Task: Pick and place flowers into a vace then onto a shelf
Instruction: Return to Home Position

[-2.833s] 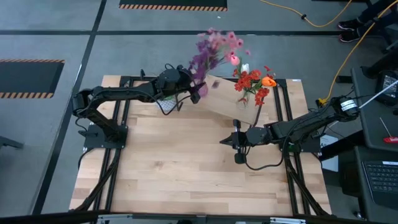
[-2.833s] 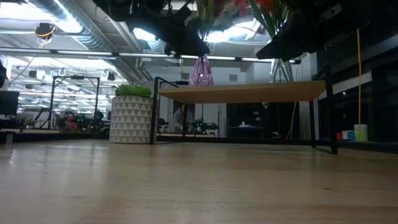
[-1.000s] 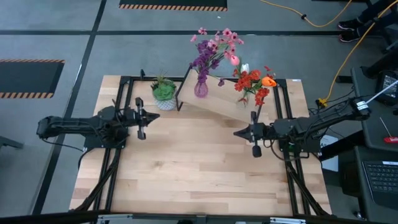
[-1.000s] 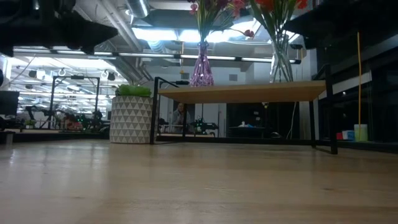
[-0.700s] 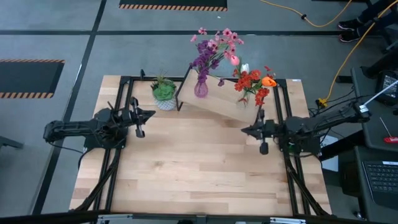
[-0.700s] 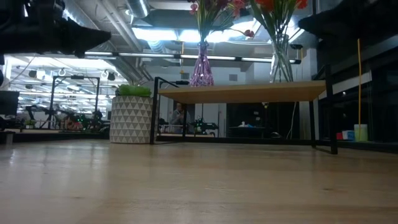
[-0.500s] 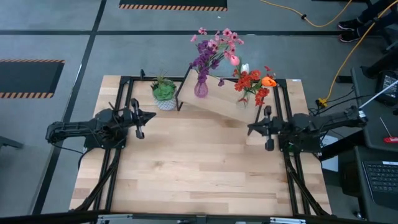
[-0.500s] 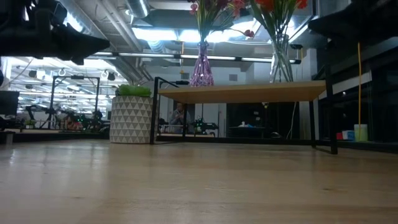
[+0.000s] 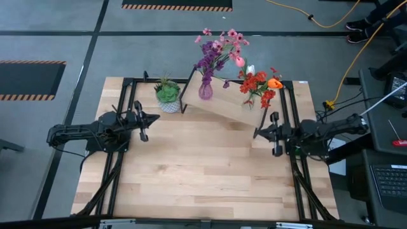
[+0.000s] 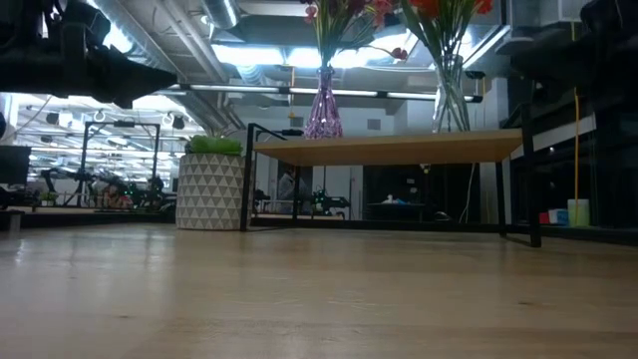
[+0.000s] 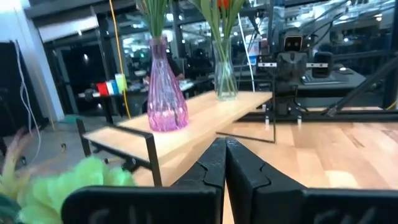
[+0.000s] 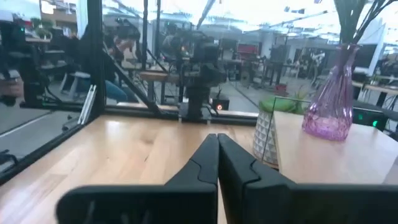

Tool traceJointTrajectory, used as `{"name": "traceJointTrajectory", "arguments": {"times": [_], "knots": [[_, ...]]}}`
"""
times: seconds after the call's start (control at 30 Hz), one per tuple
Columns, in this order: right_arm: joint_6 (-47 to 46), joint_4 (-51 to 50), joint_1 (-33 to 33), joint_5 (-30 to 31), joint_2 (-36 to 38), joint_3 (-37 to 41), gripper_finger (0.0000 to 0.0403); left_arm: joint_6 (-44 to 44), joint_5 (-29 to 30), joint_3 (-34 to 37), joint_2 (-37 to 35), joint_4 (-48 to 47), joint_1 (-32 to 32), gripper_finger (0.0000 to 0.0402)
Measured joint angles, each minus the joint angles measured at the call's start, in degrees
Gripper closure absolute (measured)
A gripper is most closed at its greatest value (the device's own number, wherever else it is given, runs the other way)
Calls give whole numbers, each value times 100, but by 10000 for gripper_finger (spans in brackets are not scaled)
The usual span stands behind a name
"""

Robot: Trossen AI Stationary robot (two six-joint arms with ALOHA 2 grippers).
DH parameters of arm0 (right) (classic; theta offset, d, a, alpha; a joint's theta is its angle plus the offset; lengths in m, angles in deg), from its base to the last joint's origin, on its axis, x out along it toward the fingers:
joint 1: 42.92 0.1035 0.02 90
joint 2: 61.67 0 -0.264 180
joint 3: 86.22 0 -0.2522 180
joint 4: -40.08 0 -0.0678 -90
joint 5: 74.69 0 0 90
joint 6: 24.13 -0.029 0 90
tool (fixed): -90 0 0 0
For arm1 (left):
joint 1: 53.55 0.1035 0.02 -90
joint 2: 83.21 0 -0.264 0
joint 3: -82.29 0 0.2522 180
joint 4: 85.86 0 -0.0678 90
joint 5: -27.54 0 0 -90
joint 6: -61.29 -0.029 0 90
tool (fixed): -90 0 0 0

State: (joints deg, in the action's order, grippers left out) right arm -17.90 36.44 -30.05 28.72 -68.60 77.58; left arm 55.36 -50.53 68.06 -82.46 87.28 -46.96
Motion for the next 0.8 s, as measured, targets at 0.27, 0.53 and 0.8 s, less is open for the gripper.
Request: {"name": "traceJointTrajectory", "arguments": {"times": [0.27, 0.53, 0.8], "knots": [[7, 295, -1, -118, 200, 208, 400, 160, -19, 0, 2, -374, 0, 400], [-252, 42, -1, -105, 194, 208, 400, 175, 72, 0, 2, -417, 0, 396], [-1033, 49, -1, -101, 194, 208, 400, 174, 83, 0, 2, -417, 0, 396]]}}
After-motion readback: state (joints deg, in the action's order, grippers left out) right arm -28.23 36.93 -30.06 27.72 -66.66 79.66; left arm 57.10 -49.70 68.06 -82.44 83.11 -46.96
